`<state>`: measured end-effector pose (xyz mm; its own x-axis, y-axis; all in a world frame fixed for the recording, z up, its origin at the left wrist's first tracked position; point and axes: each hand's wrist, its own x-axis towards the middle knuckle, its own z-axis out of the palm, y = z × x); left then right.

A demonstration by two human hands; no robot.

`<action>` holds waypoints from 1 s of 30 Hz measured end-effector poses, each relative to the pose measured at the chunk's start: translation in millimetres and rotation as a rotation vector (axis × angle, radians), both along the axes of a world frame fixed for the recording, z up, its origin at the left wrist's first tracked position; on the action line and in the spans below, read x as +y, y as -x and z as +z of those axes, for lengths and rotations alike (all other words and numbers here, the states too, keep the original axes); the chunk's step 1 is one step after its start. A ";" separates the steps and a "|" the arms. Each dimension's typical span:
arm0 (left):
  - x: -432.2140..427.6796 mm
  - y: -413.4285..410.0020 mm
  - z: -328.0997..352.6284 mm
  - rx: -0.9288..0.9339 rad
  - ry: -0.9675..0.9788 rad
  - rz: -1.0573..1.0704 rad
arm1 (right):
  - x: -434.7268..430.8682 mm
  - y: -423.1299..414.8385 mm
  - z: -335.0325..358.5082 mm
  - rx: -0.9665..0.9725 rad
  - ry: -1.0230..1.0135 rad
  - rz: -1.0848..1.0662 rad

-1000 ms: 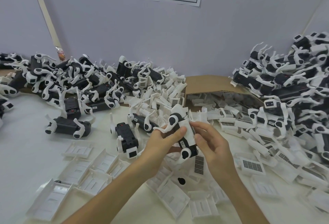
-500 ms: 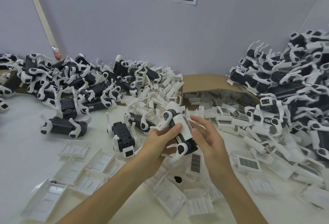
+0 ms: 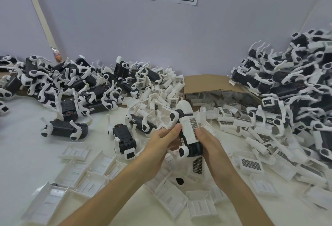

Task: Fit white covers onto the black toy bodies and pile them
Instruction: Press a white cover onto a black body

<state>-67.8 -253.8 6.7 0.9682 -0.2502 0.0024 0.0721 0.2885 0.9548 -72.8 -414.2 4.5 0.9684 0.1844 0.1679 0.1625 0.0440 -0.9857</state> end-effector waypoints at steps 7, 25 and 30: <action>-5.1 5.8 -0.5 -0.114 -0.145 -0.079 | 1.5 4.1 2.5 -0.050 0.059 0.012; -4.7 7.0 -1.0 -0.283 -0.159 -0.097 | 3.8 5.1 -0.3 -0.168 0.097 -0.056; -5.7 7.6 -0.5 -0.301 -0.108 -0.079 | 4.5 4.5 1.3 -0.126 0.053 -0.048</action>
